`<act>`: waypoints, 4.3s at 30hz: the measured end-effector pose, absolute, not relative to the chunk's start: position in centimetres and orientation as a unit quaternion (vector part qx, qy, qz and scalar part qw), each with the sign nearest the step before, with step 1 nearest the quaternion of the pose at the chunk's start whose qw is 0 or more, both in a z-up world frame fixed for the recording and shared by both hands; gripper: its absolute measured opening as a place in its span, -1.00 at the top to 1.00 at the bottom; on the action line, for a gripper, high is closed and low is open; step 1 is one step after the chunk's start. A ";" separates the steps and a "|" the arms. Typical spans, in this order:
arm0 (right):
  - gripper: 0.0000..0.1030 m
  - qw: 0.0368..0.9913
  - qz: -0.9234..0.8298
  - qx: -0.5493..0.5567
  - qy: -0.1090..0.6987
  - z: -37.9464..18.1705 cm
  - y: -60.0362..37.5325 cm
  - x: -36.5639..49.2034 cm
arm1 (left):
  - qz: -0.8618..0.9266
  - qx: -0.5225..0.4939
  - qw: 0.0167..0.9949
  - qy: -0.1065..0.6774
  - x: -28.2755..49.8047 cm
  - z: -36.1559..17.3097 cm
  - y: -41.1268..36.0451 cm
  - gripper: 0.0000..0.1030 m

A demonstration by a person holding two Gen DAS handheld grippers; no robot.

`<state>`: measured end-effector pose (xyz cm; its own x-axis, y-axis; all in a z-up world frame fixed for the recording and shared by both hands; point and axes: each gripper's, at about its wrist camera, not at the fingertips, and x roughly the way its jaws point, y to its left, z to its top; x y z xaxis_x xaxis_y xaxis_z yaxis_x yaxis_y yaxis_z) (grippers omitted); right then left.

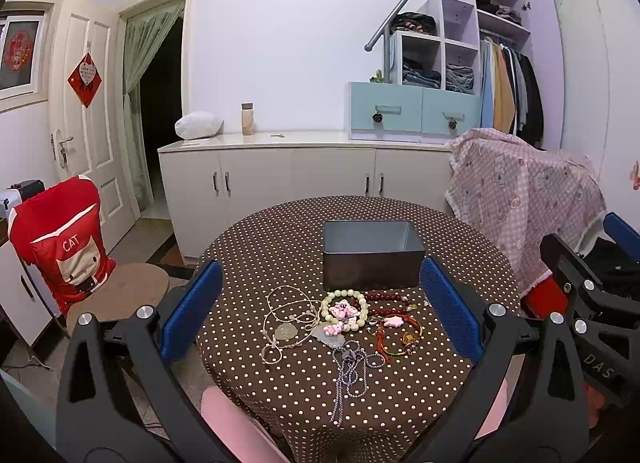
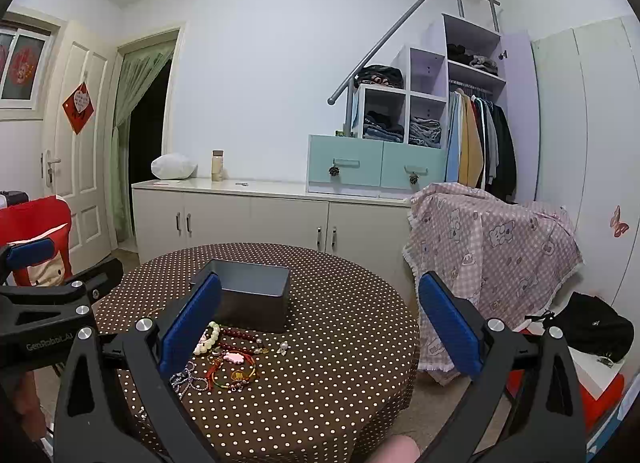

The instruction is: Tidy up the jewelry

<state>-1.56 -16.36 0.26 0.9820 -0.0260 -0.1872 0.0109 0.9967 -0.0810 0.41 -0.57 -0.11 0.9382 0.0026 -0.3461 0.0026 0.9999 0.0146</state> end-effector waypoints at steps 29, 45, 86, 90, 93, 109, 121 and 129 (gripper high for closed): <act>-0.84 0.994 -0.008 -0.034 0.105 0.4 -16.8 -1.4 | -0.002 0.018 0.985 0.170 0.4 -0.2 -0.8 -0.88; -0.85 0.993 -0.003 -0.034 0.112 0.3 -16.9 -1.2 | 0.000 0.018 0.985 0.170 0.2 -0.5 -0.8 -0.88; -0.85 0.987 0.013 -0.049 0.154 -1.4 -15.5 0.0 | 0.001 0.010 0.977 0.212 1.1 -2.6 0.6 -0.88; -0.85 0.981 0.027 -0.052 0.184 -2.7 -14.6 0.9 | 0.012 0.009 0.972 0.236 1.4 -3.7 1.5 -0.88; -0.85 0.975 0.039 -0.054 0.211 -3.9 -14.0 1.7 | 0.022 0.007 0.966 0.259 1.8 -4.7 2.3 -0.88; -0.85 0.940 0.104 -0.064 0.319 -8.6 -9.7 5.0 | 0.043 -0.027 0.939 0.340 3.8 -9.3 7.3 -0.88; -0.34 0.921 0.178 -0.080 0.336 -9.8 -6.6 6.5 | 0.039 -0.048 0.939 0.338 4.7 -10.4 9.7 -0.88; 0.27 0.909 0.204 -0.110 0.348 -11.5 -5.1 8.2 | 0.010 -0.052 0.939 0.339 5.6 -11.2 10.0 -0.88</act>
